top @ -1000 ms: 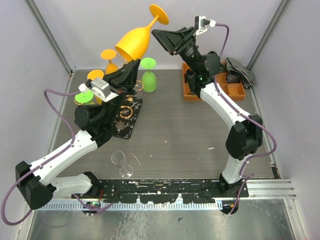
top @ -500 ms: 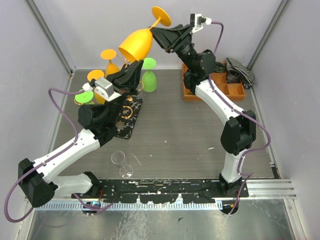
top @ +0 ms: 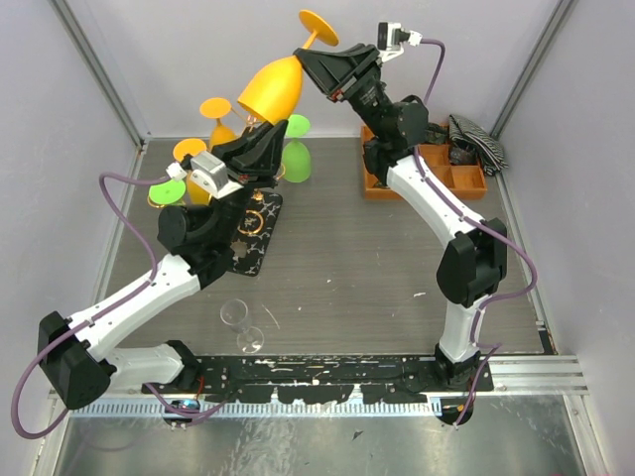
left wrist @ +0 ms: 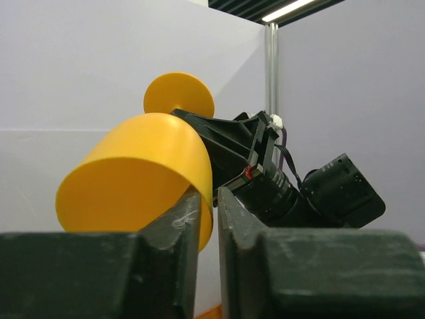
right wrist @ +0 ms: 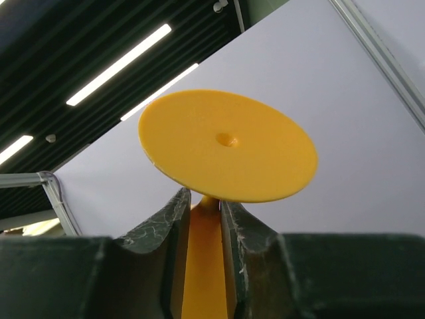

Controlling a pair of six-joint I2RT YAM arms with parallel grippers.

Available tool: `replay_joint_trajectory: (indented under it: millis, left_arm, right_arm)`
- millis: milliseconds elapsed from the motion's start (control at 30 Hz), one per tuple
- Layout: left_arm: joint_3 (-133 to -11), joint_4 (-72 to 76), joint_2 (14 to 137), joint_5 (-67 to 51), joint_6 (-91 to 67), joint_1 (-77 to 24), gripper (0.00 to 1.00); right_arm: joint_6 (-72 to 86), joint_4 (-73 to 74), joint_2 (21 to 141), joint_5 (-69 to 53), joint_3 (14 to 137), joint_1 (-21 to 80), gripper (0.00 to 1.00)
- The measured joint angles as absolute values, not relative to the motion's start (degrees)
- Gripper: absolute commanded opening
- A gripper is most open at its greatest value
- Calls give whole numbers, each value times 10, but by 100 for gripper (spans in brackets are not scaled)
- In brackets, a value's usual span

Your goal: Place the wine glass upside down on the wine glass rack

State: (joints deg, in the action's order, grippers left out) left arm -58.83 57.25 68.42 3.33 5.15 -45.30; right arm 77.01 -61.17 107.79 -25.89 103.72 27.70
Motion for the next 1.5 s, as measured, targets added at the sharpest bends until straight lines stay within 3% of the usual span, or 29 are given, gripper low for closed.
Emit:
replay_joint_trajectory:
  millis: [133,233,433,633,733,900,1000,1100,1333,1500]
  left_arm:
    - [-588,565,684,28,56,-452,64]
    - [-587,539,679,19,61,-452,71]
    - [-542,423,615,28,75,-451,75]
    - [-525,325,559,91,84,-448,76]
    - [-563,274,565,118,90,-432,76]
    - [-725,169,630,162,87,-381,73]
    - [-862,84,698,169,44,-311,72]
    - [-923,30,741,156,-9,-240,72]
    - [-916,-50,799,114,-96,-170,72]
    - [-887,-68,795,97,-111,-165,72]
  right_arm:
    - [754,-605,1078,-268,1037,279,1]
    - [725,-577,1078,-276,1047,279,1]
    - [609,-480,1073,-287,1069,272,1]
    - [425,-287,1034,-264,1061,249,1]
    - [326,-203,984,-232,1023,241,1]
    - [196,-128,863,-176,891,244,1]
    - [140,-112,807,-153,813,248,1]
    - [85,-123,773,-131,727,263,1]
    - [-5,-199,767,-110,551,339,1]
    - [-29,-268,784,-110,522,379,1]
